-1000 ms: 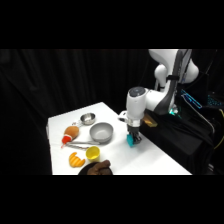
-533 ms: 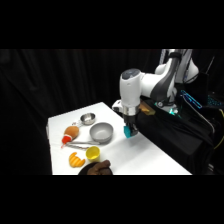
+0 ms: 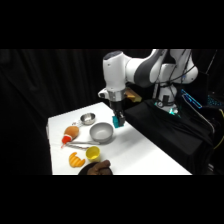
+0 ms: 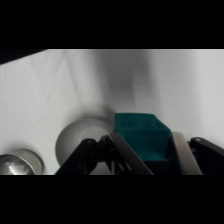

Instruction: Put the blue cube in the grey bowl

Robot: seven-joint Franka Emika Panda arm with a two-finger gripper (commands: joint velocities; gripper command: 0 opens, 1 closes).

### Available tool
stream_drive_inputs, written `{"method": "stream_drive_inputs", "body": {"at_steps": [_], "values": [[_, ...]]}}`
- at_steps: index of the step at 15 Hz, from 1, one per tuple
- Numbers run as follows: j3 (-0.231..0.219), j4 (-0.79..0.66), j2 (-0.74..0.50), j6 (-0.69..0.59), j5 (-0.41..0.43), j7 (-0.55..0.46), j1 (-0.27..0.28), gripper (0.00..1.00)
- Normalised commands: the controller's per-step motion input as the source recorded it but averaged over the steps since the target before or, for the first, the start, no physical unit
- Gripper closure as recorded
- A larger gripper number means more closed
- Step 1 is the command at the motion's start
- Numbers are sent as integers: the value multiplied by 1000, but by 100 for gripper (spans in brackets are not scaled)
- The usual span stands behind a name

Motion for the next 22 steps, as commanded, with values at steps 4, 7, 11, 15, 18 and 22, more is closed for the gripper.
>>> {"method": "stream_drive_inputs", "body": {"at_steps": [4, 7, 11, 15, 18, 22], "values": [[-4, 276, 111, -145, 107, -280, -147, 74], [-35, 273, 201, -56, 108, -269, -126, 74], [-40, 254, 213, 46, 136, -301, -112, 74], [-13, 190, 220, 148, 190, -295, -80, 74], [10, 125, 209, 193, 178, -246, -50, 74], [25, 109, 203, 182, 150, -206, -40, 74]]}}
